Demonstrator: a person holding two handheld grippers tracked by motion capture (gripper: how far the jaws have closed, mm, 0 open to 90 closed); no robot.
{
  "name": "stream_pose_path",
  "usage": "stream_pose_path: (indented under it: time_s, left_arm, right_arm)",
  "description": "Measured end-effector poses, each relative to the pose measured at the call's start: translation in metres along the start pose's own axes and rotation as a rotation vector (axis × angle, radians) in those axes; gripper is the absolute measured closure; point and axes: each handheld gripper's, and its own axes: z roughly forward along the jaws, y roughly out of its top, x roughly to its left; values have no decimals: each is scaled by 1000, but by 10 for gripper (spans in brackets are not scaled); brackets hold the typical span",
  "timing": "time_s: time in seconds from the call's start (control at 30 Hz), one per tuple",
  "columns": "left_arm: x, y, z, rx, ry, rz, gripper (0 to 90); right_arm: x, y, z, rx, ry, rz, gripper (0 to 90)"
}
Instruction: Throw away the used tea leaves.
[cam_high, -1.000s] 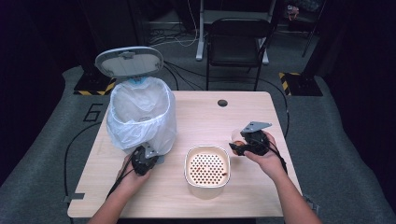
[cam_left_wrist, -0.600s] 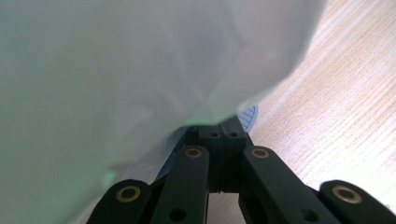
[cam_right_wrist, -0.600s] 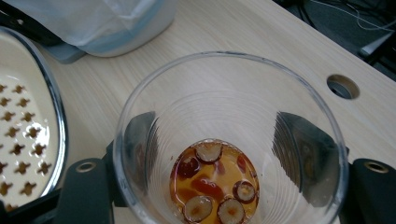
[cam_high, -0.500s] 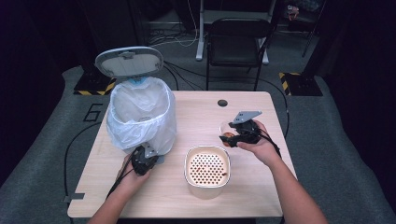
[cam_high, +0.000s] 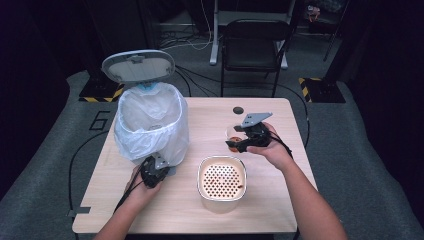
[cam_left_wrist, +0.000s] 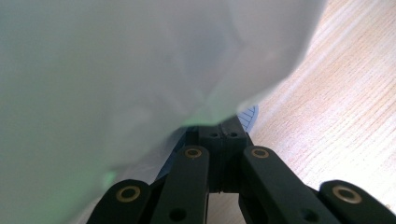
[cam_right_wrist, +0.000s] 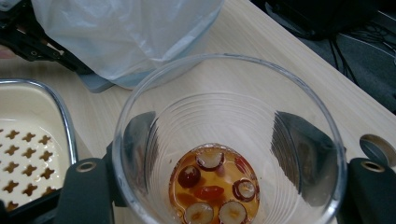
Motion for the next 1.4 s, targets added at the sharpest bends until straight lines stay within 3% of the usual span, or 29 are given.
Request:
stream_pose_path:
  time_s: [0.17, 0.33, 0.67, 0.93, 1.4]
  left_arm:
    - [0, 0, 0, -1, 0, -4, 900]
    - [0, 0, 0, 1, 3, -1, 900]
    - [-1, 0, 0, 4, 10, 1, 900]
    - [-1, 0, 0, 2, 8, 2, 900]
    - [-2, 1, 0, 8, 9, 3, 900]
  right_arm:
    - [1, 8, 3, -11, 22, -34, 314]
    - [6, 13, 3, -18, 15, -67, 313]
    - [25, 21, -1, -62, -28, -243, 311]
    - [46, 28, -9, -87, -18, -414, 323]
    - [58, 36, -20, -27, -42, -613, 333]
